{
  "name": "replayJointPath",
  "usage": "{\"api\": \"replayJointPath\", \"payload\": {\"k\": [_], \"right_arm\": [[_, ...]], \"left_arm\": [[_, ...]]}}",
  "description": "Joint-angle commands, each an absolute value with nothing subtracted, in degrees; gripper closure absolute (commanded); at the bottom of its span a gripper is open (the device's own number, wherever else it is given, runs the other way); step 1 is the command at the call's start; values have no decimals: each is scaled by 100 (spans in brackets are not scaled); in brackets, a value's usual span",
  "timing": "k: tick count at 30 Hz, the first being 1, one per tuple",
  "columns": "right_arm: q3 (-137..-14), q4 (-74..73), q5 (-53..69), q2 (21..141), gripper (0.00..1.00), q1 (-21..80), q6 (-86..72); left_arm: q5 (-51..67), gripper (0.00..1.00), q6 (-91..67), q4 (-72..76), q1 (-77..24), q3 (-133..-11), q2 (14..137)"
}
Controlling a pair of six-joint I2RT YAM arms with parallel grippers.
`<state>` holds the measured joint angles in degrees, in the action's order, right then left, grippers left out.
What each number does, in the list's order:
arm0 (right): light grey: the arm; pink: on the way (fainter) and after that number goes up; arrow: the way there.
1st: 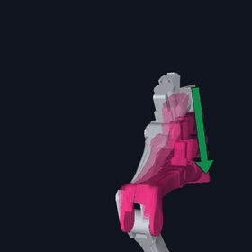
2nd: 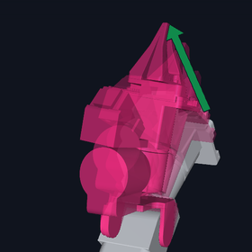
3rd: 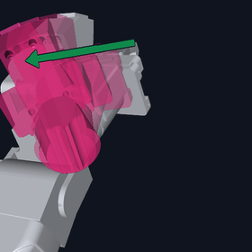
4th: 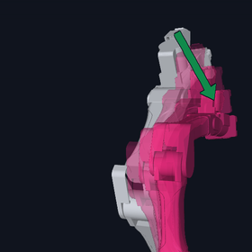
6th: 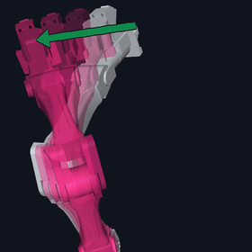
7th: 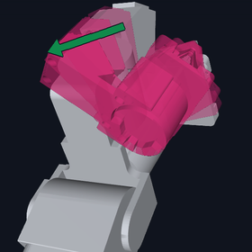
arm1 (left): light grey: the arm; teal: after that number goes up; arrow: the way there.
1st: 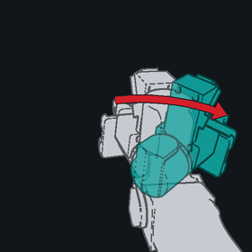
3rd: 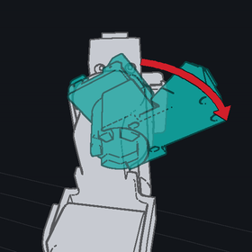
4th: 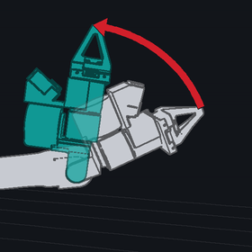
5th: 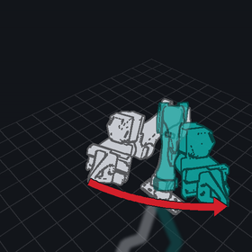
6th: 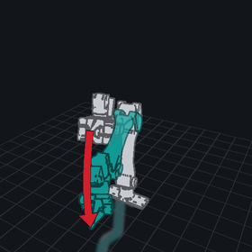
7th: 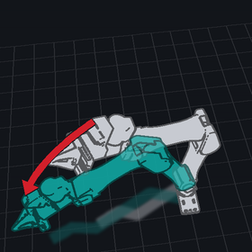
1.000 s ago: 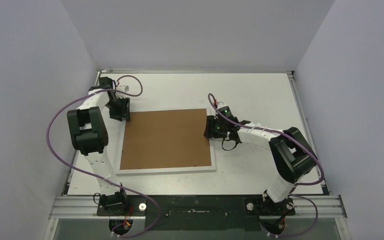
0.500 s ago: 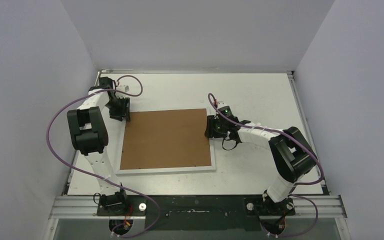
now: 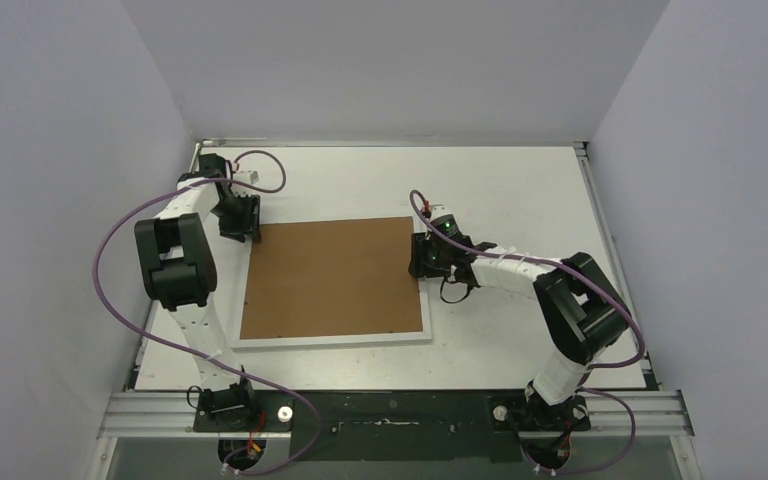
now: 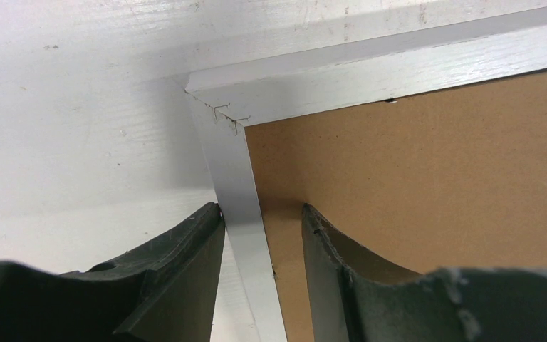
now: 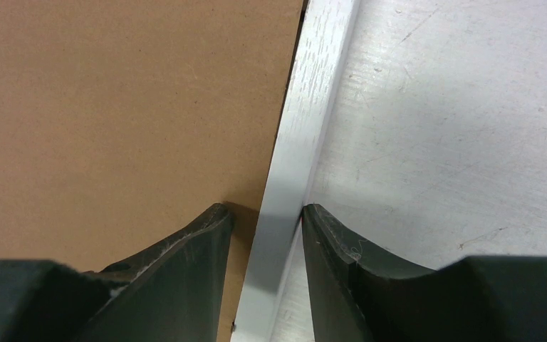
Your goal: Put the photo into the frame
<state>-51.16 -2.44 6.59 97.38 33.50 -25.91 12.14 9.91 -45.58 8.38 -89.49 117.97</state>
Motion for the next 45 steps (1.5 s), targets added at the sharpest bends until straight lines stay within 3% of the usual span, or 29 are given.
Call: {"api": "replayJointPath", "payload": {"k": [1,9,14,17,30,40,45], "right_arm": [[-4850,-1056,259,10207,59,3541,-2429],[-5015,-1161,317,9922,57,3595,-2538],[-5467,-1455,685,9563,38,3616,-2569],[-5323,-1489,806,9283,32,3614,-2781],[-4704,-1364,2238,8017,31,3146,-3411],[-3708,-149,3388,8055,31,2756,-4146],[-3614,-130,3492,7847,31,2523,-4159]], "left_arm": [[1705,59,932,-4497,646,-8965,11708],[1738,59,942,-4516,648,-9004,11709],[1805,58,941,-4561,664,-9010,11637],[1878,58,952,-4563,700,-9009,11550],[1865,57,1020,-4540,789,-8814,11364],[2068,39,1300,-5180,832,-9324,10787],[2364,35,1433,-5481,-8,-9154,10228]]}}
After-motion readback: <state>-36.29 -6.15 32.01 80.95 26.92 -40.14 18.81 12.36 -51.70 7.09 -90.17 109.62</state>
